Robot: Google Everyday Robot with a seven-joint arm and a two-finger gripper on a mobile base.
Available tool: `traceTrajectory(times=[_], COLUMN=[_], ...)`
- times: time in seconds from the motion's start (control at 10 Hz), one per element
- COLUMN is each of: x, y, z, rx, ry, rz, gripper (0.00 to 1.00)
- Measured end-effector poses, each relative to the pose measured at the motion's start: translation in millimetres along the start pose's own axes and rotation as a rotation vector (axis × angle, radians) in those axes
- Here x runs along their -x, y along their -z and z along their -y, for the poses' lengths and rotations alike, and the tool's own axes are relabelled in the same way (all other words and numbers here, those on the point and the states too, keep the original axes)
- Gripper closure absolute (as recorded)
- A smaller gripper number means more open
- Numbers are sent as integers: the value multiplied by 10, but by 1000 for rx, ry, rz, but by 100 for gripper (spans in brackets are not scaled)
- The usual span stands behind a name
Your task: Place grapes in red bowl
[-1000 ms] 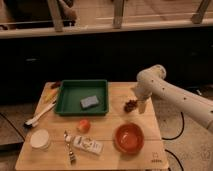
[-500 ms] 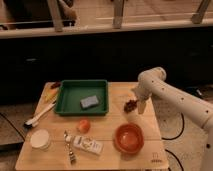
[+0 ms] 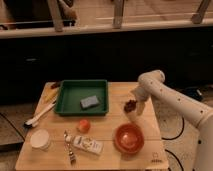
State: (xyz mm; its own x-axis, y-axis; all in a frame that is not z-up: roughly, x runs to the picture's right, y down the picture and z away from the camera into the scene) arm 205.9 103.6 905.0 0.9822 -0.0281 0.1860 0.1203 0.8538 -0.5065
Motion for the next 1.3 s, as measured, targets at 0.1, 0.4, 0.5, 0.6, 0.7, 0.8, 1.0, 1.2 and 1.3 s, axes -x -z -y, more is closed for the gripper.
traceTrajectory(times=[0.1, 0.4, 0.5, 0.6, 0.7, 0.8, 1.0, 1.2, 1.3], x=[-10, -11, -22, -32, -42, -32, 7, 2, -2], y=[-39, -169, -203, -229, -261, -279, -314, -314, -313], z=[4, -6, -11, -21, -29, -30, -45, -64, -60], rx=[4, 24, 28, 31, 36, 40, 45, 40, 38], ry=[-3, -5, -9, -13, -16, -15, -11, -13, -13], rz=[3, 5, 4, 4, 3, 2, 0, -3, -4], gripper=[10, 18, 27, 31, 31, 35, 37, 46, 56])
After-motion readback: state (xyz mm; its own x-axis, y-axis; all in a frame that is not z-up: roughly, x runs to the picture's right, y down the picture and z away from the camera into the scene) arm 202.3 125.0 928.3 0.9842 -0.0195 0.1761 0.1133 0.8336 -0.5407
